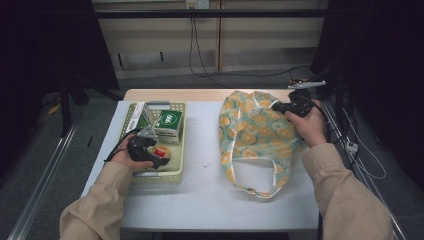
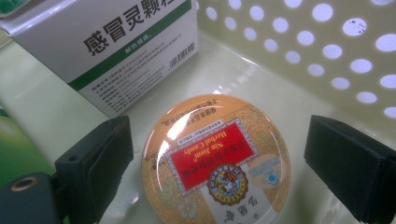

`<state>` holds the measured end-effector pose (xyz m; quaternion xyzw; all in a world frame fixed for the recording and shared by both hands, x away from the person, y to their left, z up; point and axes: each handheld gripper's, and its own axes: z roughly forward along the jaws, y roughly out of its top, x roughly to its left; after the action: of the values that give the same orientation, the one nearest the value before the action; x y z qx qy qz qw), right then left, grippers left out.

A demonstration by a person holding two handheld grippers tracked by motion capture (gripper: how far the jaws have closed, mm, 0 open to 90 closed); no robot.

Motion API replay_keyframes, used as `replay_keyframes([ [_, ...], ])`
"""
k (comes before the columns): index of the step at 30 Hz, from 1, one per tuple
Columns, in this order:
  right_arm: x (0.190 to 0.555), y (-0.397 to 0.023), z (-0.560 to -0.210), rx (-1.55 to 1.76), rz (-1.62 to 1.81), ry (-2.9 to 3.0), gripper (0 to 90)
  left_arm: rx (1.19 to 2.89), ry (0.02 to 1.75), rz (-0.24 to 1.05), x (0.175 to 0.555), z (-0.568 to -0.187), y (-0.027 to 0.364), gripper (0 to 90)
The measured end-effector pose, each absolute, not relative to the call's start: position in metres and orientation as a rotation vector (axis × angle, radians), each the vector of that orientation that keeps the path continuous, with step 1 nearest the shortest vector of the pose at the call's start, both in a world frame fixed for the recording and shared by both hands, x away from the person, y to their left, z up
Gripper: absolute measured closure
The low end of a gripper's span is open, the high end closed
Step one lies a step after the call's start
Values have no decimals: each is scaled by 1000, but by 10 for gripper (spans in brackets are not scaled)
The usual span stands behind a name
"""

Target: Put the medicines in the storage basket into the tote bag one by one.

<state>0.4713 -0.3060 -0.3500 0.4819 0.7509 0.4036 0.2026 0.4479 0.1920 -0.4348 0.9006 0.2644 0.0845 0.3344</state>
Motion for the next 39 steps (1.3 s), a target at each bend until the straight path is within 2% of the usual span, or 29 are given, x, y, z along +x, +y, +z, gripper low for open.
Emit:
replay_keyframes([
  [10,471,-306,-349,1343,1132,2093,900,2405,709,203,448,-440,188,90],
  [16,470,-306,-349,1339,1135,2095,900,2440,706,205,447,-440,187,131],
  [19,470,-306,-348,1337,1137,2093,900,2447,711,194,448,-441,187,192],
  [32,466,-308,-346,1338,1142,2085,900,2472,722,189,446,-439,183,203],
  [39,465,-308,-344,1338,1145,2080,900,2400,776,181,450,-428,186,204],
])
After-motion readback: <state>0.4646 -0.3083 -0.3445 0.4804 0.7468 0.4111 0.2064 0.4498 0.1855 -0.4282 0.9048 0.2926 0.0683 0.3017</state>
